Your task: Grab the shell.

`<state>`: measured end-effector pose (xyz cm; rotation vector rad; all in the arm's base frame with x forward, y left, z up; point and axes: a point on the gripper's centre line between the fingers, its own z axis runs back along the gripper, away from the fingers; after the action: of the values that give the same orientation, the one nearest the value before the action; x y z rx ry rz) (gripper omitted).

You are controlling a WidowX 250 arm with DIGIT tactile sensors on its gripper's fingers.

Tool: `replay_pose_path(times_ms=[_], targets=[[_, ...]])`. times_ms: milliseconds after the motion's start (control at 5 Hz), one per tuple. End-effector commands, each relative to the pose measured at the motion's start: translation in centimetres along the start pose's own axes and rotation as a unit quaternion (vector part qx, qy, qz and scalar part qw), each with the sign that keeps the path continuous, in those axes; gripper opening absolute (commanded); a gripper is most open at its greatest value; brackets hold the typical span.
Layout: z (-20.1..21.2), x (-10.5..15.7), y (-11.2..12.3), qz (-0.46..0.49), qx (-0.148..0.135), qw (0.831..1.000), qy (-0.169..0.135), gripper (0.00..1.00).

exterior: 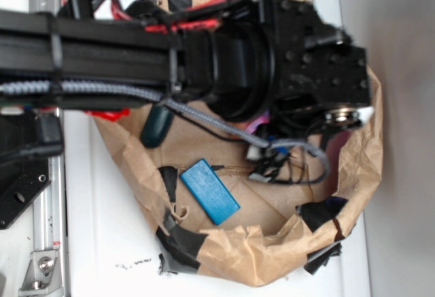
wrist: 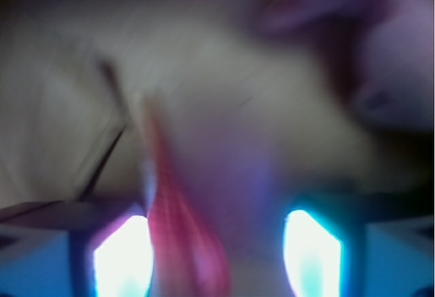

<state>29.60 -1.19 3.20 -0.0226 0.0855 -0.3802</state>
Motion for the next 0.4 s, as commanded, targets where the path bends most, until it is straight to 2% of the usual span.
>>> replay_pose_path(times_ms=[0,200], targets=[[2.3,-1.2,-1.6,-0.013,-0.010,0.999,-0.039,1.00],[1.0,-1.1,-1.6,-0.014,-0.001,1.000,-0.024,1.00]])
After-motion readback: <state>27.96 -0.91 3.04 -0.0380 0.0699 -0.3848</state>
